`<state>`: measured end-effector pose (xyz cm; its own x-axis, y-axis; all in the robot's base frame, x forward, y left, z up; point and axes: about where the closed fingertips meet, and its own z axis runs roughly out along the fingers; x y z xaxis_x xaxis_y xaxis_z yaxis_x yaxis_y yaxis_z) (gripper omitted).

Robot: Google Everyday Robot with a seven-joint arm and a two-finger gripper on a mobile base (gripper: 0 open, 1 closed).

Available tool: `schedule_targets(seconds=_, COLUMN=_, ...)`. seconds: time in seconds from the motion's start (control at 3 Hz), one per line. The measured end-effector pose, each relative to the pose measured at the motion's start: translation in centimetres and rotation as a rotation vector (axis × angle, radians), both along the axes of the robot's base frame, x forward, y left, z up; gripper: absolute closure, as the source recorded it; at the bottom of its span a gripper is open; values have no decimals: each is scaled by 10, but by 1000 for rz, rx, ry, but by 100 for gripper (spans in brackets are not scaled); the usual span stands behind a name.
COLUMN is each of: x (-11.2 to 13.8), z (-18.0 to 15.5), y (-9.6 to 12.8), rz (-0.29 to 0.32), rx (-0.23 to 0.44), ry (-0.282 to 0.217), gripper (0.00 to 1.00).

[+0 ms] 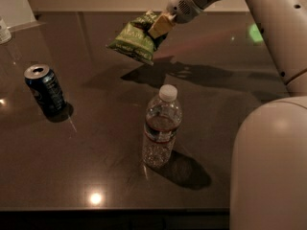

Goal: Pick green jalapeno chip bag

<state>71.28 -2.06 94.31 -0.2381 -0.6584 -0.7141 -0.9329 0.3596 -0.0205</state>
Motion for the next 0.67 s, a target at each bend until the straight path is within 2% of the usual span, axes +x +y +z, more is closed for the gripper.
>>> schedule_targets(seconds=0.33, x=-24, z=40, y=-5, rz=34, rx=38, ry=-37, gripper=100)
schedule_targets(seconds=0.67, x=-58, z=96, y=-15, rz=109, rx=114, ry=-102, gripper=100)
